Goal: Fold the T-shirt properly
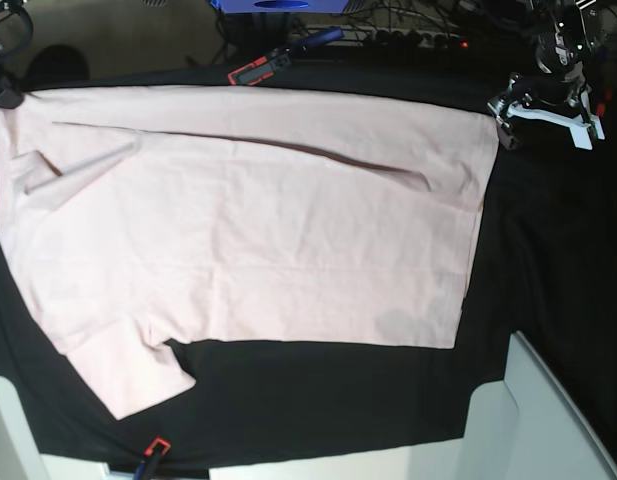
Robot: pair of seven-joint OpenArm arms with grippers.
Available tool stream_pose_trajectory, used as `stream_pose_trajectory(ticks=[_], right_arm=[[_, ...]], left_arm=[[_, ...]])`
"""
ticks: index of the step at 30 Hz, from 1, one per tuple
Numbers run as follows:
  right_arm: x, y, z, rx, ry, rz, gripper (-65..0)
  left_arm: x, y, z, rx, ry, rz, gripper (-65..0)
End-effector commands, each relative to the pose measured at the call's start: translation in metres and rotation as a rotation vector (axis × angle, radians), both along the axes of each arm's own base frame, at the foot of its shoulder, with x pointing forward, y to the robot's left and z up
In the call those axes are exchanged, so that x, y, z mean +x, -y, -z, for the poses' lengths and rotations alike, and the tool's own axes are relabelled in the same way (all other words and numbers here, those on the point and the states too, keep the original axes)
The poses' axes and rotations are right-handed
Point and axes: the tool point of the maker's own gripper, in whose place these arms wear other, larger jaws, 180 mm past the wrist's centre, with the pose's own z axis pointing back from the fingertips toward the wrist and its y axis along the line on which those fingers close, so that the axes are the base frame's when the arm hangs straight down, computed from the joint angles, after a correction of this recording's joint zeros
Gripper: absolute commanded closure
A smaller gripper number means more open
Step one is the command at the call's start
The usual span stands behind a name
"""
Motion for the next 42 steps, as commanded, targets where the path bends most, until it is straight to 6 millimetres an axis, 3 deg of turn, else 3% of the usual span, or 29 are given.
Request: stream_pose_trajectory(ticks=[1,8,13,15,18,20,22,24,26,29,39,42], right_arm=[[-0.015,0.002,0.002,0.005,-0.066,-0.021,-18.6],[-0.022,0.003,0.002,-0.001,-0.083,-0.027,-21.3],[-0.038,0.015,-0.005,-0.049,-0.11,-0.027,-46.3],[-0.048,0.024,-0.01,-0.082,-0.118,-0.009,-44.4],[-0.065,0.044,-0.025,-0.148,-0.123,0.048,-36.4],[-0.064,0.057,-0.04,-0.223,-0.131,0.016,-36.3],[-0.057,0.066,-0.057,-0.305,-0.142,-0.051,-38.3],[-0.041,0.062,-0.069,-0.38,-0.149,-0.157,-40.2],[-0.02,0.055,-0.085,-0.466,-0.137,-0.264,-41.5],[0.004,0.035,-0.094,-0.517,-0.105,-0.37,-46.4],[0.042,-0.003,-0.068,-0.401,-0.044,-0.433,-48.6],[0.055,-0.027,-0.054,-0.323,-0.035,-0.467,-48.8]], left_arm=[[0.006,-0.003,-0.013,0.022,0.037,0.012,-56.4],[0.004,0.001,-0.006,0.014,0.018,0.026,-56.4],[0.005,0.001,-0.006,0.014,0.02,0.026,-56.4],[0.005,-0.001,-0.007,0.017,0.021,0.021,-56.4],[0.009,-0.002,-0.009,0.02,0.032,0.019,-56.4],[0.011,-0.001,-0.009,0.019,0.034,0.023,-56.4],[0.012,0.001,-0.009,0.017,0.036,0.028,-56.4],[0.014,0.001,-0.01,0.017,0.04,0.028,-56.4],[0.014,0.001,-0.01,0.017,0.04,0.028,-56.4],[0.015,0.001,-0.011,0.018,0.044,0.03,-56.4],[0.013,-0.004,-0.012,0.029,0.037,0.029,-56.4],[0.013,-0.003,-0.011,0.027,0.036,0.033,-56.4]])
